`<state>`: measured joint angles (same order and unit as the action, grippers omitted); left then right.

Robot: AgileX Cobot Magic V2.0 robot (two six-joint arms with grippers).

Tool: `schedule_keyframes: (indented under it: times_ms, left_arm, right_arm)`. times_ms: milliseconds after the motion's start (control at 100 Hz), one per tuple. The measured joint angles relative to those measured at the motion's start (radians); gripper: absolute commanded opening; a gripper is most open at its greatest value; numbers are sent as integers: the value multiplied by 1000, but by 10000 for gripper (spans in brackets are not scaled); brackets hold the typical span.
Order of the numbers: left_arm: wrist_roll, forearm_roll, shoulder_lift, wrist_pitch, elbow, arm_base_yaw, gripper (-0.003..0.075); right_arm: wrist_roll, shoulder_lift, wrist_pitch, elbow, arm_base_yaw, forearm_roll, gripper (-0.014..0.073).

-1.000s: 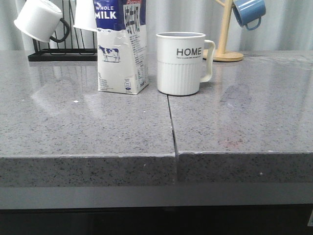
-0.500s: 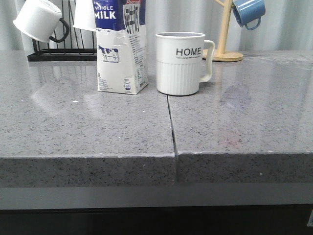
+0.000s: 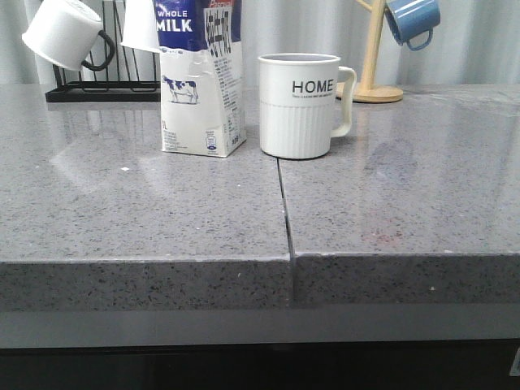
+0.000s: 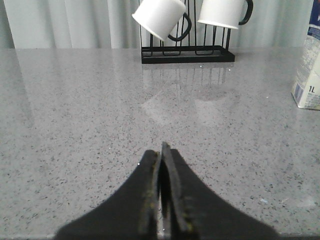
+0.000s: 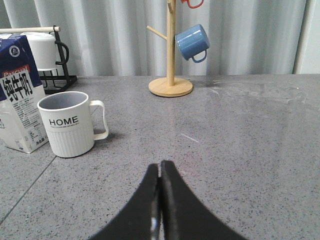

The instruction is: Place milk next to cup

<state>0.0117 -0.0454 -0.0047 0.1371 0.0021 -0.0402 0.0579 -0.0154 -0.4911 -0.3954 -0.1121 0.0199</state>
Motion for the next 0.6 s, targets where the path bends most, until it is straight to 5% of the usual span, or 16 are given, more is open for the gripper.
schedule_keyframes:
  times_ms: [600]
  left_arm:
    - [0,-6,0,-13,0,0,-20]
  right_arm:
    - [0,2,0,0,0,0,-67]
